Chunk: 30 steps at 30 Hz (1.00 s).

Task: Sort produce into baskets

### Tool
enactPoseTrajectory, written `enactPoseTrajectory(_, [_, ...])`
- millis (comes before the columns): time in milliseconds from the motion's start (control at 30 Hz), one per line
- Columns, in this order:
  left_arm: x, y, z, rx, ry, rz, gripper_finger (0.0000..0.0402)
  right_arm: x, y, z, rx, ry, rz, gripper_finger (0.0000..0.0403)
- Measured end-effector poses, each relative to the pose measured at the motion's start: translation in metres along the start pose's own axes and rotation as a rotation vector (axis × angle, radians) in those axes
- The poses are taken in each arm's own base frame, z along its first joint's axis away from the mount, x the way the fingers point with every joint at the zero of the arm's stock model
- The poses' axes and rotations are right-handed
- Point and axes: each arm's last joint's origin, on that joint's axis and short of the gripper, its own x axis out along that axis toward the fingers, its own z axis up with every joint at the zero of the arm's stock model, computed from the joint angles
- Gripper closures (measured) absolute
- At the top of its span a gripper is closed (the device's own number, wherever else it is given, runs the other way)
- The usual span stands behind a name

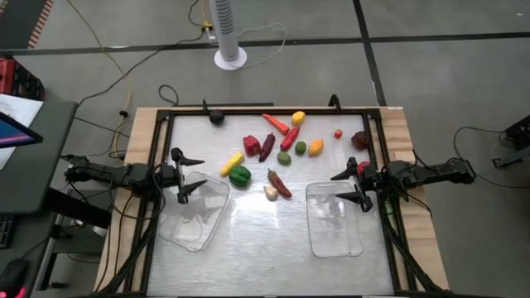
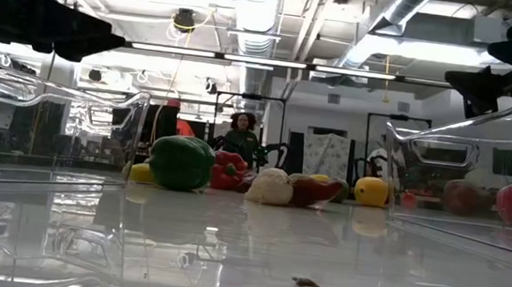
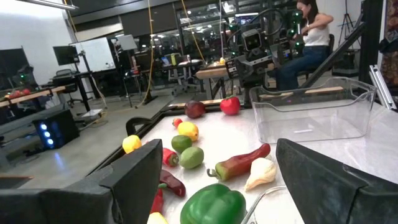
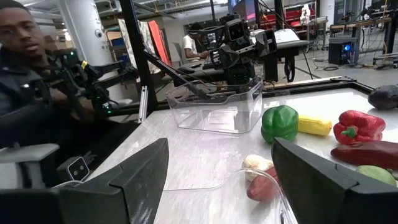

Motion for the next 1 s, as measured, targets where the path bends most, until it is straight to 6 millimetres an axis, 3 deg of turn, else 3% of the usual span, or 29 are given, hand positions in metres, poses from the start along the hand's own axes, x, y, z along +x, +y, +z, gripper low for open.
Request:
enactPoseTrajectory(533, [0.0000, 0.0000, 0.0000, -0.011, 0.000, 0.000, 0.0100, 0.0000, 0.0000, 0.0000, 0.000, 0.000, 0.000, 0.0093])
enactPoseTrajectory(767, [0.0000, -0.0015, 0.0002, -0.301, -0.002, -0.051, 0.0100, 0.0000, 0.0000, 0.0001, 0.001, -0.001, 0.000, 0.0093])
enactPoseTrajectory(1000, [0.0000, -0.0012, 0.0000, -0.396, 0.002, -0.040, 0.0100, 0.0000, 0.0003, 0.0017, 0.009, -0.017, 0.002, 0.0093])
